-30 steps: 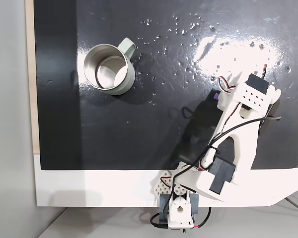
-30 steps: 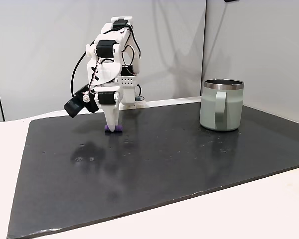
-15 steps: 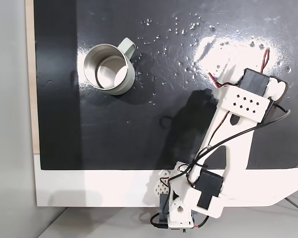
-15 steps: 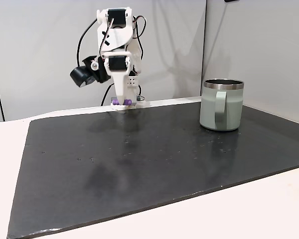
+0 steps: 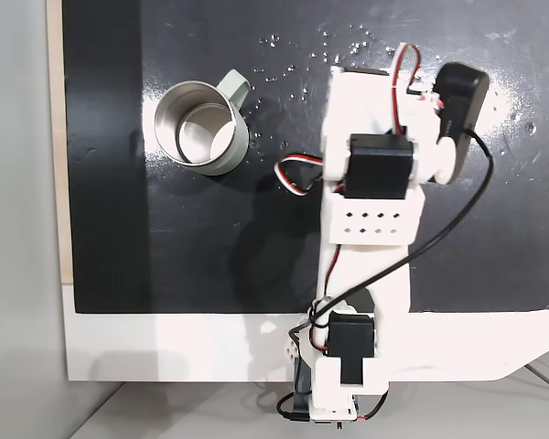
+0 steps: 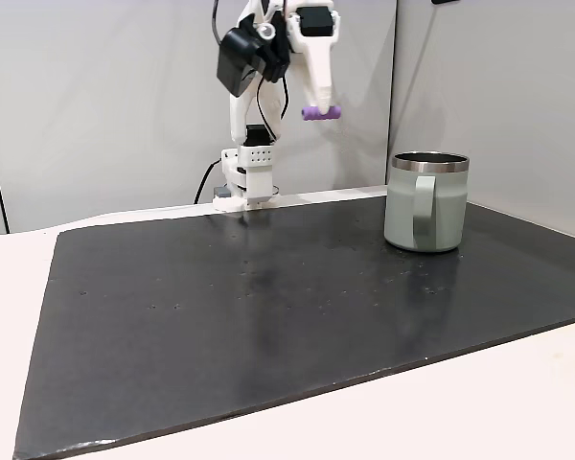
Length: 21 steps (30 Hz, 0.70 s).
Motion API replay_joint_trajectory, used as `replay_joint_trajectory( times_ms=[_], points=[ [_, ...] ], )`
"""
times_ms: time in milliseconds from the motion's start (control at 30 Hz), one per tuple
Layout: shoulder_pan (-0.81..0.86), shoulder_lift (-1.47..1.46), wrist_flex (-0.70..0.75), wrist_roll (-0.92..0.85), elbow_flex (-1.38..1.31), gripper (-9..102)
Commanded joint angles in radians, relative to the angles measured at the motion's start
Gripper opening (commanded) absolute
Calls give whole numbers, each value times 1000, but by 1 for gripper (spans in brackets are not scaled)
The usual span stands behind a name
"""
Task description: Grasp a pengrip and put it in the cup.
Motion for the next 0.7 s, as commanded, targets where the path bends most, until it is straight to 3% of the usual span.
replay_joint_trajectory(
  times_ms=[0,300,667],
  points=[
    [-100,-11,8,-14,-112,0],
    [-313,-150,9,-58,-225,0],
    [-448,-325,-15,-77,-279,0]
  ],
)
